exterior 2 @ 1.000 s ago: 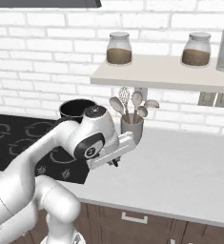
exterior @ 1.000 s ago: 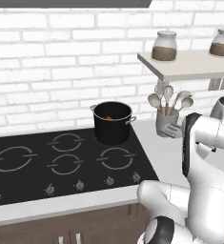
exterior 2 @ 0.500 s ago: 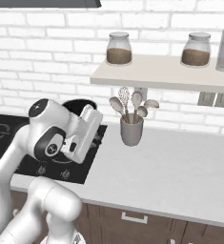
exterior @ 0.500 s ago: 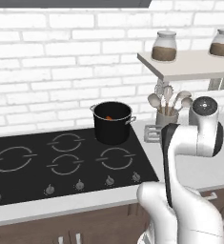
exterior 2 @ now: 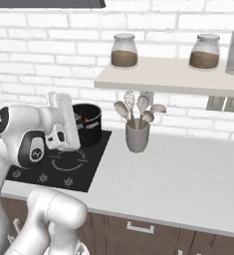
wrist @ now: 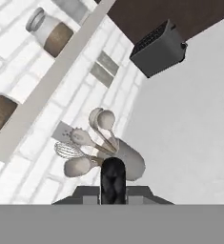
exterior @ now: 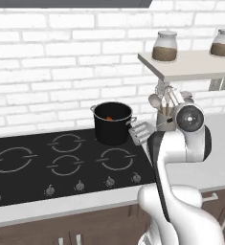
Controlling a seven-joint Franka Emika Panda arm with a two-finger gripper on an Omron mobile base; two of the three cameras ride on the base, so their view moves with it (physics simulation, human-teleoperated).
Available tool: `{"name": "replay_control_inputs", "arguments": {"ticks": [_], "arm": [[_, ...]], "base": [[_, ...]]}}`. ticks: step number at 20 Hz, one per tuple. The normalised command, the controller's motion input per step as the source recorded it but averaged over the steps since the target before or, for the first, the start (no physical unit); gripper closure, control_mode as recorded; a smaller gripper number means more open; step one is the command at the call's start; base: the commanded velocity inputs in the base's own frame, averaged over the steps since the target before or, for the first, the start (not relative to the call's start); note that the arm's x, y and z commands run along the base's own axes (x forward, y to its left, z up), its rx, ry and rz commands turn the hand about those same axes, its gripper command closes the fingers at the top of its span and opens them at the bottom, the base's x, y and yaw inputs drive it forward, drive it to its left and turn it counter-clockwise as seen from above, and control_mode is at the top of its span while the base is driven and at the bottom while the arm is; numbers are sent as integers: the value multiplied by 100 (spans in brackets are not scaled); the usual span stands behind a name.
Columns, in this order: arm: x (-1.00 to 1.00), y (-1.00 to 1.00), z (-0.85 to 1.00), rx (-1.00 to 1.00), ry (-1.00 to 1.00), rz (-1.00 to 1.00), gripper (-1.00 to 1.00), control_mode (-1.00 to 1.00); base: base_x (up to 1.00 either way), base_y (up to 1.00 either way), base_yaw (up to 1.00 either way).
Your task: Put the carrot and potato in the pot. Retrieve the spatula and lightly stir the vegetables in the pot.
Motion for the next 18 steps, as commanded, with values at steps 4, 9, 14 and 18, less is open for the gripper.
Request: {"name": "replay_control_inputs", "arguments": {"ticks": [4,9,14,18], "arm": [[67,71,65,-40,-21,19,100,-100],[71,56,75,-33,-18,11,100,-100],[75,51,27,-35,-4,7,100,-100],[66,54,-2,-37,0,2,100,-100]], "base": [[0,0,0],[0,0,0],[0,0,0],[0,0,0]]}}
